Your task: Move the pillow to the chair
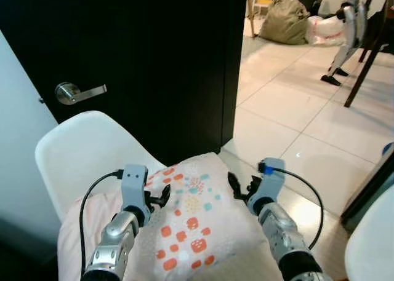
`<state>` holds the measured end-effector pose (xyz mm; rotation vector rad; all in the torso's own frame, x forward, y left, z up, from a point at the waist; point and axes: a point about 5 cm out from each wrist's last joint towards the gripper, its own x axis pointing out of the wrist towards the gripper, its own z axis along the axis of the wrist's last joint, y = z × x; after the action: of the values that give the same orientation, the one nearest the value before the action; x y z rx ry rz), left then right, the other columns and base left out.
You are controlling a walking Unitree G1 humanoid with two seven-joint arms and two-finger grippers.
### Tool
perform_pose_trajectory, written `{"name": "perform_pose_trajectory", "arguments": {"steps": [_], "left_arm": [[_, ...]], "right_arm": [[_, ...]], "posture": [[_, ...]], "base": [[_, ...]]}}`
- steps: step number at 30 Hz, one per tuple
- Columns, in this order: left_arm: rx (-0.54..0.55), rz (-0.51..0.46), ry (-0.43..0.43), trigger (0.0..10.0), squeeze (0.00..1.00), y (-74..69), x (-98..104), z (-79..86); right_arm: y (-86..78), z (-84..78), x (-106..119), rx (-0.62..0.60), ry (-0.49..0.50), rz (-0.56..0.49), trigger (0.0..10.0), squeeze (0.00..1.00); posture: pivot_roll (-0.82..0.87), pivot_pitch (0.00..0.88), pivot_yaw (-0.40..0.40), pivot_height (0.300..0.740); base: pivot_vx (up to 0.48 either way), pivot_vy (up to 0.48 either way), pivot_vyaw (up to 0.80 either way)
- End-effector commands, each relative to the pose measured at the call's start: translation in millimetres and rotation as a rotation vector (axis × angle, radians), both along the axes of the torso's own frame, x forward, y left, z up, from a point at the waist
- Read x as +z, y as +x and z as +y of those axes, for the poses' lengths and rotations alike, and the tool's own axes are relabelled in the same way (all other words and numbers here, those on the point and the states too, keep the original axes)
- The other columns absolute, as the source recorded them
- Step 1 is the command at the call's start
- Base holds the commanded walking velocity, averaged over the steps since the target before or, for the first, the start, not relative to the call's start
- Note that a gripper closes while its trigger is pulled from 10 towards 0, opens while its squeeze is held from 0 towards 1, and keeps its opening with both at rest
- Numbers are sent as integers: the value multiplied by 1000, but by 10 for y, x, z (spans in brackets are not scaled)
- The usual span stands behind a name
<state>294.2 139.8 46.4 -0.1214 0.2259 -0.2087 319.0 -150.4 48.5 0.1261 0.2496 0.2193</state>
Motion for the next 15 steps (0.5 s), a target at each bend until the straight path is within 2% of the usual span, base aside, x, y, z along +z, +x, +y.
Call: {"name": "perform_pose_trajectory", "arguments": {"steps": [1, 3, 5, 9, 15], "left_arm": [[31, 12, -11, 10000, 0, -34, -59, 39], [32, 13, -16, 10000, 0, -36, -64, 25], [24, 5, -22, 10000, 0, -36, -60, -30], [13, -6, -36, 10000, 0, -10, -30, -81], [-28, -26, -13, 10000, 0, 70, 35, -137]], "right_arm": [[-34, 153, -60, 73, -32, 11, 10000, 0], [-31, 183, -60, 87, -32, 11, 10000, 0], [-9, 215, -54, 100, -45, 15, 10000, 0], [28, 213, -48, 110, -65, 31, 10000, 0], [71, 200, -15, 107, -69, 24, 10000, 0]], "posture": [[-41, 15, -40, 740], [-37, 14, -46, 740], [-15, 5, -89, 740], [-5, 4, -119, 740], [18, 9, -142, 740]], "base": [[0, 0, 0], [0, 0, 0], [0, 0, 0], [0, 0, 0], [0, 0, 0]]}}
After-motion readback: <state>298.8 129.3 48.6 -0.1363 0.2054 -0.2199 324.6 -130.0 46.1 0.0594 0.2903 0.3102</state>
